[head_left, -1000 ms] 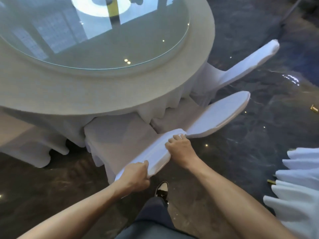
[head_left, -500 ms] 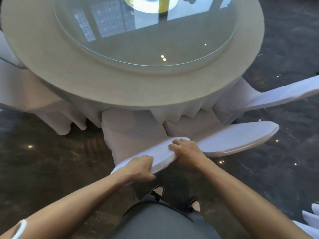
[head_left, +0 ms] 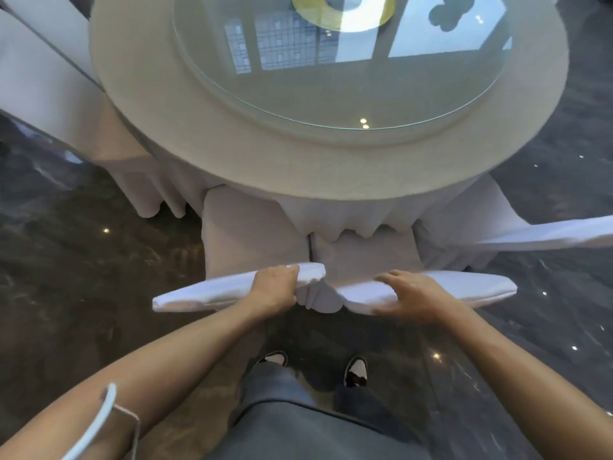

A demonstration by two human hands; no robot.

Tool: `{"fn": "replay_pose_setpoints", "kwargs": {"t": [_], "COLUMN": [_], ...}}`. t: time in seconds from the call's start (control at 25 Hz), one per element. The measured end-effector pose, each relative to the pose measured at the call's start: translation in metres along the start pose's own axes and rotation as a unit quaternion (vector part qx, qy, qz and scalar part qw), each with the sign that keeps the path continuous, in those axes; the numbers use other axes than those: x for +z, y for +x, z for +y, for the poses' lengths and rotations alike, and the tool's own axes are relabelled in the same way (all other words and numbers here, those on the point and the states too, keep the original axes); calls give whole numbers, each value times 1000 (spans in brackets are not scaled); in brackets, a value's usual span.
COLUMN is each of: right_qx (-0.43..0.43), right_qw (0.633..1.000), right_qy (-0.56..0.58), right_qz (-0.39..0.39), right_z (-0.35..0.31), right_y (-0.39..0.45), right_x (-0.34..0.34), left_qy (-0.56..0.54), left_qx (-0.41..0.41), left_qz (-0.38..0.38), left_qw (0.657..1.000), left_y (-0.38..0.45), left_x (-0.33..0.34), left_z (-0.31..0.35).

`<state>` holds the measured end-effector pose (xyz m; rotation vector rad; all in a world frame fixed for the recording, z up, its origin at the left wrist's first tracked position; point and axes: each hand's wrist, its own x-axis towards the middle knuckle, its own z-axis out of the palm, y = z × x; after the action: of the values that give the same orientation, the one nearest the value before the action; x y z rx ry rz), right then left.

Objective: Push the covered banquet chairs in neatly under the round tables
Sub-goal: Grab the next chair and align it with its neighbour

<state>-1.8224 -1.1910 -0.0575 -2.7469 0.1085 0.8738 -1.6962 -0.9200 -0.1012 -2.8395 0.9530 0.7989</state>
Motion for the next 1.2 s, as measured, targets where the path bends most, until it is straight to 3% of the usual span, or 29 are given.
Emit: {"fn": "replay_pose_setpoints", "kwargs": {"t": [0.12, 0.28, 0.52, 1.2], "right_qx": [-12, 40, 38, 39], "right_qw": [991, 985, 976, 965], "right_qy": [-135, -164, -199, -241], "right_qz": [-18, 39, 79, 91], "right_z": [33, 39, 41, 50], "right_y": [-15, -10, 7, 30], "right_x": [18, 31, 7, -18], "left_qy": [23, 22, 22, 23], "left_qx": [-56, -114, -94, -91], "left_qz": [16, 25, 38, 51], "left_qw": [998, 993, 995, 994], "left_y": [3, 8, -8, -15], "left_x": [3, -1, 5, 6], "left_z": [17, 20, 15, 6]}}
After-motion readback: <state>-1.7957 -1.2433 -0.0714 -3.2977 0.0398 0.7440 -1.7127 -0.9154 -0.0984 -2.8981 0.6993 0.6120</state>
